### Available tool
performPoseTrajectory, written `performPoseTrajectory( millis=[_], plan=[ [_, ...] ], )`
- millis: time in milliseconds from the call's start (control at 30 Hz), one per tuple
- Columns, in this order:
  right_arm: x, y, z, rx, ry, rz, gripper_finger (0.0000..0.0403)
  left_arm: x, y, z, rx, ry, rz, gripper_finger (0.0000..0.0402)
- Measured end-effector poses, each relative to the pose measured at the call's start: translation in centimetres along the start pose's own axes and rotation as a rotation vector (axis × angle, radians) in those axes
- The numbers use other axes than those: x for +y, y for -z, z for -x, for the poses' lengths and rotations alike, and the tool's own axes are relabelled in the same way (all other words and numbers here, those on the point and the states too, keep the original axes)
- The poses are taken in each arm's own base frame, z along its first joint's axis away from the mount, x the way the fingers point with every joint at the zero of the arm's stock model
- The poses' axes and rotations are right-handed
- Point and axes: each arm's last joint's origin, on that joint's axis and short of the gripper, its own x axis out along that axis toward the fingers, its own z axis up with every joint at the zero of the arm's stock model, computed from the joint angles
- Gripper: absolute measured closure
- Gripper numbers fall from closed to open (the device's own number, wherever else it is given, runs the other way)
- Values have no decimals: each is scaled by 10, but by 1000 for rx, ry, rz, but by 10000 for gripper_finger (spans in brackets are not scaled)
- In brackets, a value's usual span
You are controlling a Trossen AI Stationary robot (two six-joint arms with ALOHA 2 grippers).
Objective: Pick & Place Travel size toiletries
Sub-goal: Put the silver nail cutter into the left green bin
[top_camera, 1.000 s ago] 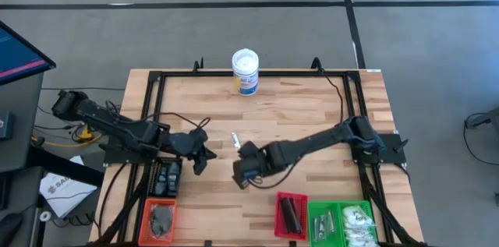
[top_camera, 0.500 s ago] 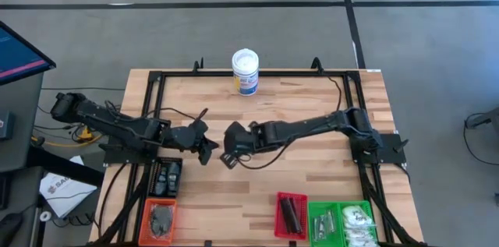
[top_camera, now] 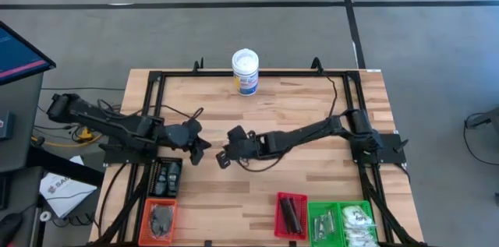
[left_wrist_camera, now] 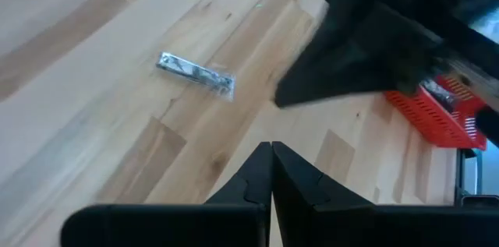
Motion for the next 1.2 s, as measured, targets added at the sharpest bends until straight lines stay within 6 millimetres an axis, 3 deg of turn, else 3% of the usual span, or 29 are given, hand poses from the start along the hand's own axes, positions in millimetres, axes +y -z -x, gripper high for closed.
performPoseTrajectory(
  millis=[100,367,633,933,1067,1200],
  plan=[
    [3,5,2,-104,28,-40,403,4,-2,11,-17,9,-2,401],
    [-26,25,-7,-262,204,-200,402,11,-7,32,-72,60,-11,401],
    [-40,38,-13,-272,237,-130,387,12,-3,33,5,99,-23,401],
    [-41,30,-17,-227,211,54,312,11,-3,33,6,103,-22,401],
    [-45,26,-21,-190,193,39,271,11,-3,33,6,104,-22,401],
    [-55,29,-37,-90,162,30,231,11,-3,33,4,104,-21,401]
  ],
)
